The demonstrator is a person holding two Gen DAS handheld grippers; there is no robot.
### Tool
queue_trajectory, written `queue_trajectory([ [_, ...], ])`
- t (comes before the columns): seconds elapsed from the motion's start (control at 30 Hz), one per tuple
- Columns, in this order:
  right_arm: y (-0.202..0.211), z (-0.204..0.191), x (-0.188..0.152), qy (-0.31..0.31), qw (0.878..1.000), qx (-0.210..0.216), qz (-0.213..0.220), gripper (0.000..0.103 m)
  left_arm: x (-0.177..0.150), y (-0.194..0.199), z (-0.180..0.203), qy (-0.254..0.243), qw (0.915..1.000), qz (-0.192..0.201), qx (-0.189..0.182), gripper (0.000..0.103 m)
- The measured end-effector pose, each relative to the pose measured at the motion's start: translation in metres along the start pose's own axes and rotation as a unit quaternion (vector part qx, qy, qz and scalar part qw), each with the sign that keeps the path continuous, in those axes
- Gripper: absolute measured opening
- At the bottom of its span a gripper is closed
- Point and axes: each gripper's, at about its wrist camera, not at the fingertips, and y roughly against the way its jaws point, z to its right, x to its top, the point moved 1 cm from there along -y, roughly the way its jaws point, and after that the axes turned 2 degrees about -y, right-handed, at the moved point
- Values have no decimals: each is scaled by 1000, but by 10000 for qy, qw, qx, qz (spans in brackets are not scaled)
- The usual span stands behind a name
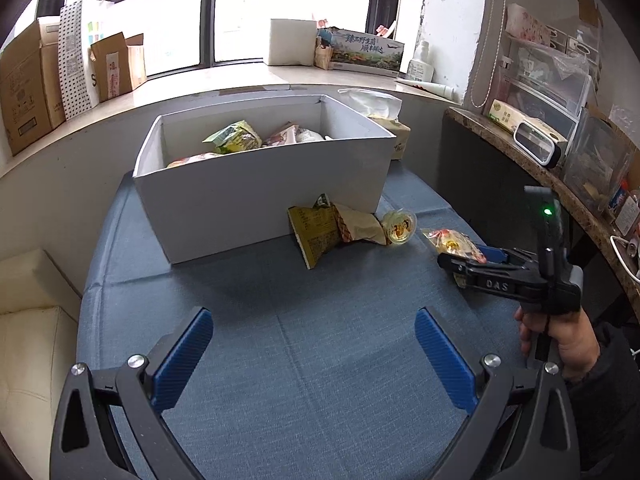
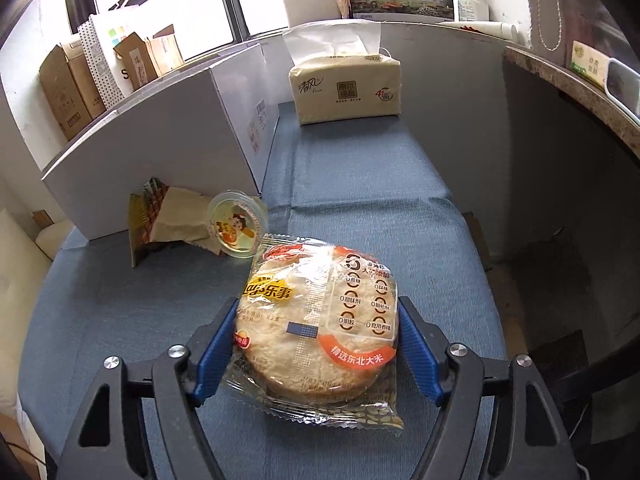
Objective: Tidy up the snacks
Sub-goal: 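Hold the bread pack with the right tool while the left tool grasps the yellow chip bag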
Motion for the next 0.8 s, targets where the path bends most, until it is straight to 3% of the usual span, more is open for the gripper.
queue_trajectory([
  [0.23,51,0,-26,-228,9988,256,357,80,35,-87,6,-123,9984,-502,246,103],
  [0.4,70,-1,-35,-292,9978,404,443,80,41,-144,-1,-233,9897,-985,1012,103],
  [0.6,73,-2,-39,-302,9974,465,467,80,49,-168,2,-266,9895,-994,1011,103],
  [0.7,71,-2,-41,-318,9973,493,433,80,51,-174,5,-228,9914,-978,840,102],
  [0.77,70,-3,-41,-304,9973,515,417,80,53,-175,9,-270,9921,-918,806,81],
  [0.8,70,-4,-41,-297,9974,522,411,80,54,-175,10,-246,9931,-912,696,55],
])
